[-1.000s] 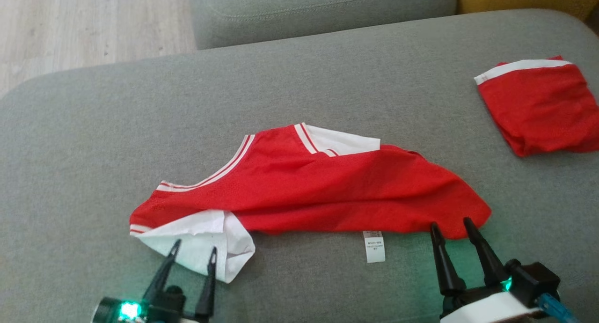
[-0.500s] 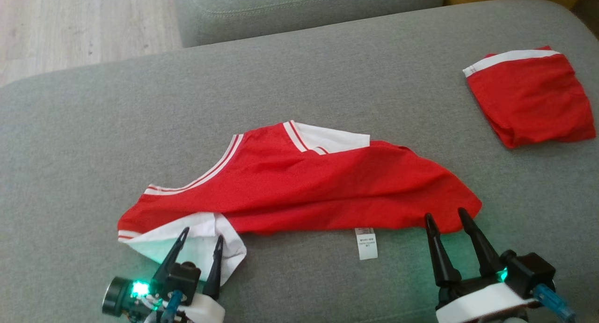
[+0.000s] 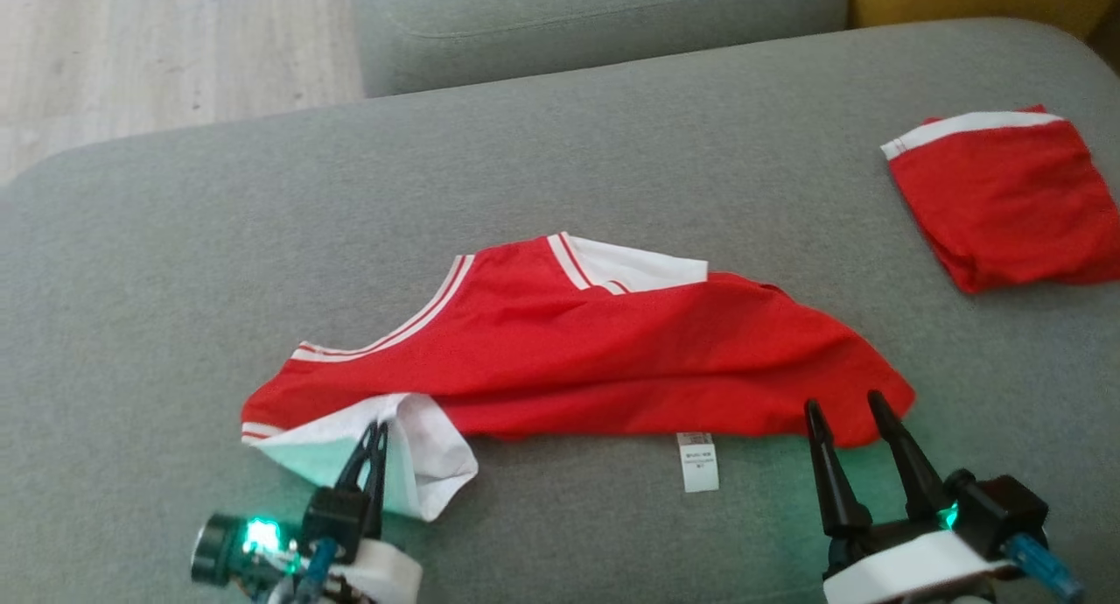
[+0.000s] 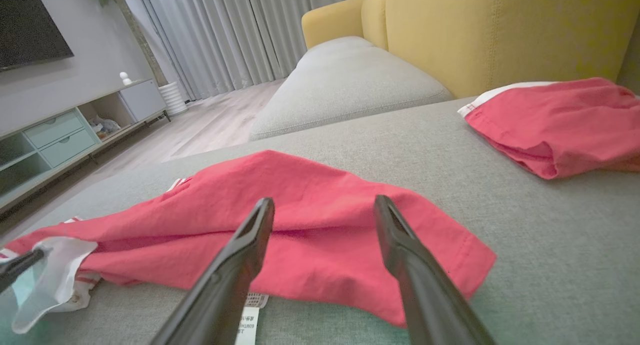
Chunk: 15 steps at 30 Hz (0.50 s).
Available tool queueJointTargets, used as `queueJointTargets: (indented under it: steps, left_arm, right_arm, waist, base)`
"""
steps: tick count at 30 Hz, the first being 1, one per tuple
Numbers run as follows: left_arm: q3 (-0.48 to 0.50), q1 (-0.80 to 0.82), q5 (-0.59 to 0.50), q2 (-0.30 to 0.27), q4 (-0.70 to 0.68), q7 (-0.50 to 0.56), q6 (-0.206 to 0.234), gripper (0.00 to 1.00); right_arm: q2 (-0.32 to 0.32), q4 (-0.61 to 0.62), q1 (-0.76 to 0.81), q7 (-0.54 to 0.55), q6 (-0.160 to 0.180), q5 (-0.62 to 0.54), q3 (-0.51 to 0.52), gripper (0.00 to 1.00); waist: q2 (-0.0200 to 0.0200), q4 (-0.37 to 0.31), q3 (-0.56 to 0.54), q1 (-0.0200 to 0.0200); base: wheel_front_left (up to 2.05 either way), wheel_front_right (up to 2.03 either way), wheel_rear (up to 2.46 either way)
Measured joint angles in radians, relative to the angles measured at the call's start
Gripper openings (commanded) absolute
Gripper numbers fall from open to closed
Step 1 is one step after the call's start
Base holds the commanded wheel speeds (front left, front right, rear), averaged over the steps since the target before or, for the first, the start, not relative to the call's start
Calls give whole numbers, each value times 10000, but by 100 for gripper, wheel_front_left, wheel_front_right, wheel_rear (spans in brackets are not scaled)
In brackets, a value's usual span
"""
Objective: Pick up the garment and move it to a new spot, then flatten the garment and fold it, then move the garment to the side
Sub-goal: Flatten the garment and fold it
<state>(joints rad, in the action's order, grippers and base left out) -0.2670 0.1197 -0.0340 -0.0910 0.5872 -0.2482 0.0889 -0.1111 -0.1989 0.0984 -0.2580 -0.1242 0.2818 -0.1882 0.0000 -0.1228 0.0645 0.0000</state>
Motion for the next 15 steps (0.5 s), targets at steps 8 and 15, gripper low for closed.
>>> queueJointTargets:
  steps: [8,15]
  left_arm:
    - [485,-836,186,-732,-3244,-42,476,0]
    - [1461,-2181,360,-1620,-4734,-40,972,0]
  right_arm:
    - [-6,-777,690,0,0,98,458,100]
    - [29,-1220,961,2,0,454,1333,100]
  waist:
    - [0,627,-164,0]
    - [0,1285,-297,0]
  base:
    - [0,0,0]
    - [0,0,0]
